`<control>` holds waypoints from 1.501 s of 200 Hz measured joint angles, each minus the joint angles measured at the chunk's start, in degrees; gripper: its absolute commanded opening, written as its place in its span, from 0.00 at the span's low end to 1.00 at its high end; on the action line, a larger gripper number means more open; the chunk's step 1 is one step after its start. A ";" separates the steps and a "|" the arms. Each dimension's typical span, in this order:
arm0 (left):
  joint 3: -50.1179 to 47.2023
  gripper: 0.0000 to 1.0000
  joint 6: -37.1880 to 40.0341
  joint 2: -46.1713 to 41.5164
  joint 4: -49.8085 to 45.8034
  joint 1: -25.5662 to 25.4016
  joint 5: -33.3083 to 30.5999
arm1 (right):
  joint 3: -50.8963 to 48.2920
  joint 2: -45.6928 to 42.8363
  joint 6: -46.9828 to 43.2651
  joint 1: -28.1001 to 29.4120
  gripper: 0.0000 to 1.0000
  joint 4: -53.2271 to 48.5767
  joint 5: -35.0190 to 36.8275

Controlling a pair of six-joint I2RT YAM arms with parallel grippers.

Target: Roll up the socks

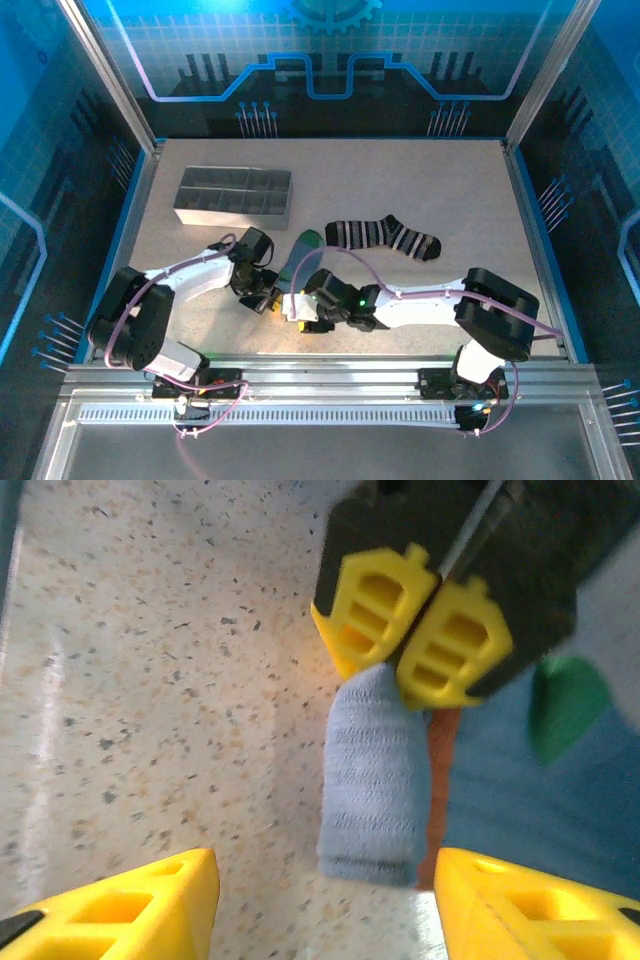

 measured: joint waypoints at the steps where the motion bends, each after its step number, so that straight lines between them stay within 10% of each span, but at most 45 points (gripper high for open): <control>1: 0.07 0.00 0.07 0.04 -0.07 0.00 0.02 | 0.02 0.07 -0.17 0.13 0.58 0.13 0.33; 28: 1.73 0.00 1.14 1.73 -1.88 0.07 0.42 | 1.57 4.68 -6.10 2.95 0.49 2.80 8.85; 79: 2.64 0.02 2.75 2.60 -3.48 1.20 0.79 | 6.05 10.99 -9.99 3.65 0.00 2.25 15.02; 140: 0.09 0.62 4.61 -7.69 -4.98 6.95 0.55 | 10.51 11.10 -0.74 -1.92 0.00 -5.51 1.70; 219: -9.88 0.55 5.38 -20.65 3.23 9.99 3.45 | 15.65 15.58 13.29 -14.05 0.00 -11.41 -27.34; 300: -12.28 0.54 -0.22 -13.70 17.79 2.89 3.45 | 22.88 22.08 17.92 -19.74 0.00 -19.87 -41.92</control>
